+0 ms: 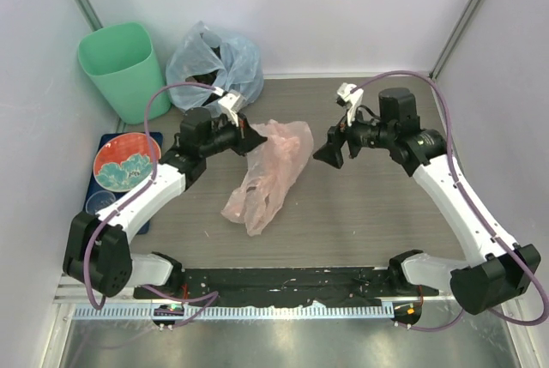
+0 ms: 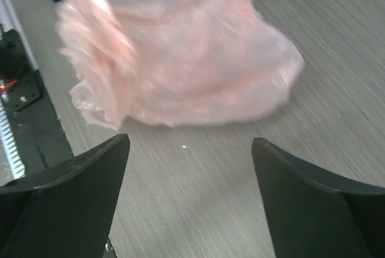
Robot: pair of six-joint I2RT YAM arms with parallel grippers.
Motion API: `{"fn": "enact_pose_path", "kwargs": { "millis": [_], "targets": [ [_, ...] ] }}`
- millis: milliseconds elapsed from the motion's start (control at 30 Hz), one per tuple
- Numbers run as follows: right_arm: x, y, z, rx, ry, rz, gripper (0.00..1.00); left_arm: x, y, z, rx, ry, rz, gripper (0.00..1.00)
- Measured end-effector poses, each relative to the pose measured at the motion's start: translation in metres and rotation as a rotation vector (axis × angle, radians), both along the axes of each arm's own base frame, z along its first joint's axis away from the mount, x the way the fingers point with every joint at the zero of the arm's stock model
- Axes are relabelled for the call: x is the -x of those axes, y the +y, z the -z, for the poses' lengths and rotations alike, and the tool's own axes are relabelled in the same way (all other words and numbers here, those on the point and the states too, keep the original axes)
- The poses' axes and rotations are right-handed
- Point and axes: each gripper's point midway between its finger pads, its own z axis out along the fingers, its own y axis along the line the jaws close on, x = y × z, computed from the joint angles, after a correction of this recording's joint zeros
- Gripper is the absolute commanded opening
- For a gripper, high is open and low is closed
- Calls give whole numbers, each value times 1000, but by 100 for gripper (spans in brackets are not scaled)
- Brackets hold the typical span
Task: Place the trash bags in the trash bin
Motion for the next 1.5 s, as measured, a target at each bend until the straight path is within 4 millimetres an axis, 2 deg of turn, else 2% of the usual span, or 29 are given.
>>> {"fn": "enact_pose_path", "kwargs": {
  "millis": [67, 133, 200, 300, 467, 567, 800, 1000, 1167, 1333, 1500],
  "targets": [
    [-8, -10, 7, -17, 46, 70, 94, -5, 12, 2, 20, 40, -63, 0],
    [-13, -14, 16, -64, 89, 125, 94, -5, 15, 8, 41, 91, -96, 0],
    [-5, -10, 31, -113, 146, 148, 94, -2, 15, 17, 56, 151, -117, 0],
    [11, 9, 48, -162, 204, 128, 93, 0, 16, 24, 75, 212, -148, 0],
    [24, 58, 51, -237, 201, 32, 93, -3, 14, 28, 117, 284, -184, 0],
    [30, 76, 53, -278, 179, 10, 90, -7, 15, 34, 143, 348, -224, 0],
    [25, 83, 69, -322, 133, 87, 81, -26, 32, 38, 254, 496, -382, 0],
    [37, 102, 75, -369, 86, 91, 71, -35, 35, 52, 307, 608, -461, 0],
    [27, 124, 81, -384, 57, 93, 64, -37, 34, 62, 323, 668, -485, 0],
    [10, 147, 94, -378, 56, 106, 61, -40, 35, 63, 340, 684, -508, 0],
    [1, 162, 90, -400, 39, 107, 58, -41, 36, 63, 343, 686, -516, 0]
  ]
}}
